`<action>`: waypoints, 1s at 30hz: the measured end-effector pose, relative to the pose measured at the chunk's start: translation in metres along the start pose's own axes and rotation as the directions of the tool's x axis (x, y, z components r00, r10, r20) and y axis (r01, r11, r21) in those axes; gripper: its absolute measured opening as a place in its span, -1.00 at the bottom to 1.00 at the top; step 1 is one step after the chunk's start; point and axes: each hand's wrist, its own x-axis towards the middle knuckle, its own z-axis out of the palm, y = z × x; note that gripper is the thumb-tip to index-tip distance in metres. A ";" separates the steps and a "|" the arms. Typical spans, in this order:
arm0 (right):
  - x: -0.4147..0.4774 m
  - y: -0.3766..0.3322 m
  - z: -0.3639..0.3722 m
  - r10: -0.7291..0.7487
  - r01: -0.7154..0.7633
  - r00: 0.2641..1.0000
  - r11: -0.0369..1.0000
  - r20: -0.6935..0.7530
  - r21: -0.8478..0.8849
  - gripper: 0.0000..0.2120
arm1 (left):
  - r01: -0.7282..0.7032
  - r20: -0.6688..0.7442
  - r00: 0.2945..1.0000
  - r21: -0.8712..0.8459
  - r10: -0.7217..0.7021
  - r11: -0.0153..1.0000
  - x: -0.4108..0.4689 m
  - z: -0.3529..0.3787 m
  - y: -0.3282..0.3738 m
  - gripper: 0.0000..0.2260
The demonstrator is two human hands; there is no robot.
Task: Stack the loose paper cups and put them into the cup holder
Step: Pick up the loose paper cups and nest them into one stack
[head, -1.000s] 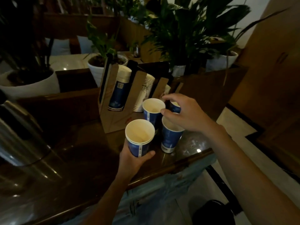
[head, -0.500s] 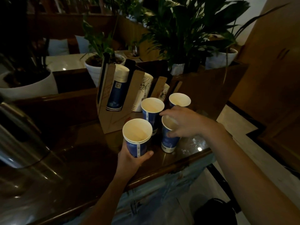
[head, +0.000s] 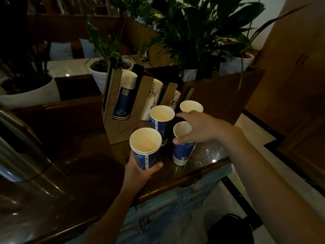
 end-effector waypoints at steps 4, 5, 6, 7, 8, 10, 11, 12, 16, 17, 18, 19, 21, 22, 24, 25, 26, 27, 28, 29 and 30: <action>0.004 0.011 -0.001 -0.119 0.119 0.992 0.993 0.053 0.000 -0.11 | -0.004 0.002 1.000 -0.015 0.004 1.000 -0.001 -0.002 0.003 -0.03; 0.006 0.012 0.004 -0.123 0.123 0.992 0.992 0.029 0.001 -0.15 | -0.003 0.003 1.000 -0.019 0.004 1.000 -0.001 -0.002 0.003 -0.01; 0.007 0.012 0.008 -0.119 0.119 0.993 0.993 -0.006 0.006 -0.18 | -0.003 0.004 1.000 -0.023 0.003 1.000 -0.001 -0.002 0.003 0.01; 0.007 0.011 0.013 -0.104 0.105 0.993 0.994 -0.049 0.006 -0.21 | -0.001 0.006 1.000 -0.027 0.001 1.000 -0.001 -0.001 0.002 0.03; 0.008 0.009 0.018 -0.086 0.086 0.992 0.996 -0.089 0.001 -0.23 | 0.002 0.005 1.000 -0.030 -0.002 1.000 -0.001 -0.001 0.002 0.05; 0.008 0.005 0.029 -0.066 0.068 0.988 0.998 -0.137 0.010 -0.25 | 0.007 0.003 1.000 -0.028 -0.007 1.000 -0.002 -0.001 0.002 0.03; 0.008 0.002 0.034 -0.062 0.068 0.987 0.997 -0.150 0.039 -0.27 | 0.007 0.007 1.000 -0.022 -0.007 1.000 -0.003 -0.001 0.002 0.01; 0.008 0.000 0.039 -0.058 0.072 0.984 0.994 -0.169 0.078 -0.30 | 0.007 0.013 1.000 -0.014 -0.007 1.000 -0.003 -0.001 0.002 -0.01; 0.003 -0.005 0.048 -0.039 0.089 0.957 0.983 -0.289 0.160 -0.31 | 0.019 0.030 0.999 0.000 -0.019 1.000 -0.003 0.000 0.001 -0.07; 0.002 -0.006 0.048 -0.038 0.092 0.951 0.982 -0.306 0.166 -0.30 | 0.023 0.028 0.999 0.001 -0.023 1.000 -0.003 0.000 0.000 -0.07; 0.001 -0.007 0.048 -0.037 0.094 0.946 0.982 -0.321 0.164 -0.30 | 0.025 0.025 0.999 0.002 -0.025 1.000 -0.003 0.000 0.000 -0.08; 0.000 -0.008 0.047 -0.038 0.094 0.940 0.984 -0.338 0.151 -0.30 | 0.027 0.023 0.999 0.005 -0.027 1.000 -0.003 0.000 0.000 -0.07; -0.001 -0.009 0.039 -0.035 0.083 0.929 0.990 -0.368 0.116 -0.30 | 0.033 0.022 0.999 0.012 -0.033 0.999 -0.003 0.000 0.002 -0.06; -0.002 -0.009 0.033 -0.028 0.074 0.924 0.992 -0.381 0.106 -0.31 | 0.037 0.021 0.999 0.013 -0.037 0.999 -0.003 0.000 0.002 -0.07; -0.006 -0.013 0.016 -0.015 0.054 0.915 0.995 -0.404 0.085 -0.33 | 0.042 0.019 0.999 0.017 -0.043 0.999 -0.003 -0.001 0.004 -0.08; -0.009 -0.015 0.006 -0.014 0.052 0.907 0.996 -0.421 0.077 -0.33 | 0.045 0.018 0.999 0.021 -0.045 0.999 -0.003 -0.001 0.004 -0.08; -0.014 -0.018 -0.005 -0.018 0.058 0.897 0.995 -0.442 0.078 -0.33 | 0.051 0.016 0.999 0.023 -0.051 0.998 -0.003 -0.001 0.004 -0.07; -0.019 -0.022 -0.017 -0.027 0.076 0.885 0.993 -0.465 0.087 -0.33 | 0.061 0.017 0.998 0.023 -0.061 0.998 -0.003 -0.001 0.004 -0.06; -0.025 -0.027 -0.028 -0.042 0.104 0.873 0.989 -0.487 0.102 -0.33 | 0.067 0.019 0.998 0.022 -0.068 0.997 -0.003 -0.001 0.004 -0.05; -0.032 -0.032 -0.040 -0.060 0.139 0.860 0.983 -0.506 0.119 -0.33 | 0.068 0.020 0.997 0.023 -0.069 0.997 -0.003 -0.001 0.004 -0.04; -0.038 -0.038 -0.050 -0.076 0.173 0.846 0.975 -0.527 0.138 -0.32 | 0.068 0.022 0.997 0.024 -0.068 0.997 -0.004 0.000 0.004 -0.03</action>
